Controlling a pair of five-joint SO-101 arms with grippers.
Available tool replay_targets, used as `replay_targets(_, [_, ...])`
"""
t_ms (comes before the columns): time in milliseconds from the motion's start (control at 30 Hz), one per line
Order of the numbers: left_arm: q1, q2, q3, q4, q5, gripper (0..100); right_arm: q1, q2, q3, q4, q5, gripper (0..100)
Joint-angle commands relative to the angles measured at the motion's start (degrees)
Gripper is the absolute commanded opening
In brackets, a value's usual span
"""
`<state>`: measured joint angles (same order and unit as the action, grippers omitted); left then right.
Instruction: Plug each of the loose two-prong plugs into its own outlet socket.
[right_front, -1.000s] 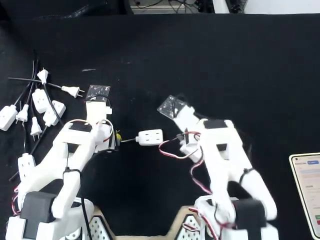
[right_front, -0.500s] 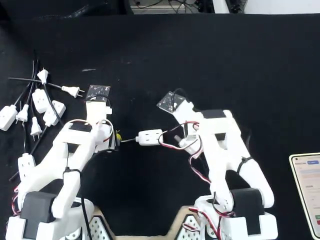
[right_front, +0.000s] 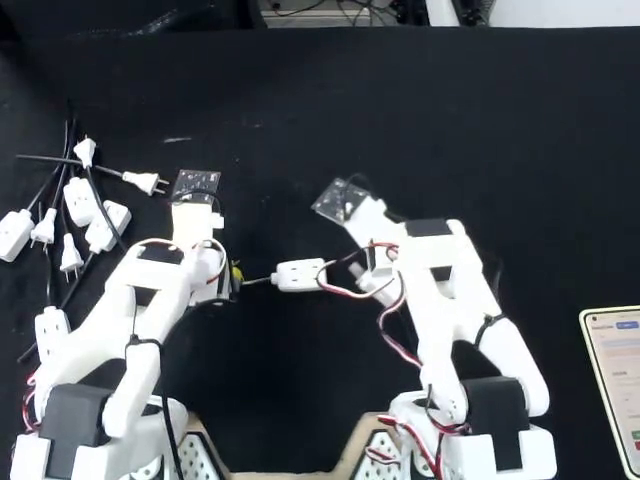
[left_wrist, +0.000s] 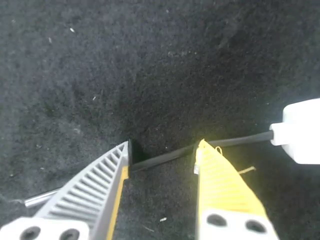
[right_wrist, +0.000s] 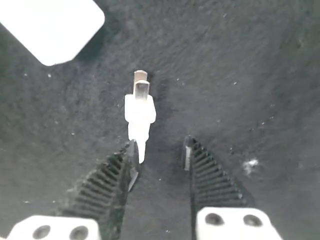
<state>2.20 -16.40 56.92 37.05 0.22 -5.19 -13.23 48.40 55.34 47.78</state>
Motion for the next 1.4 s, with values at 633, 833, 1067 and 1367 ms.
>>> replay_targets(633, [-0.4, 0.5, -0.4, -1.8, 0.6, 22, 4.0, -3.9, -0.7, 5.5, 1.7, 9.8])
replay_targets(833, [-0.4, 0.5, -0.4, -1.8, 0.6, 22, -1.3, -10.5, 4.8, 1.8, -2.3, 8.9])
replay_targets(1067, [-0.5, 0.5, -0.2, -1.8, 0.6, 22, -3.4, -8.1, 9.8, -7.2, -4.4, 18.2])
replay_targets(1367, [-0.5, 0.5, -0.2, -1.8, 0.6, 22, -3.3, -1.4, 7.5, -11.1, -4.0, 16.5])
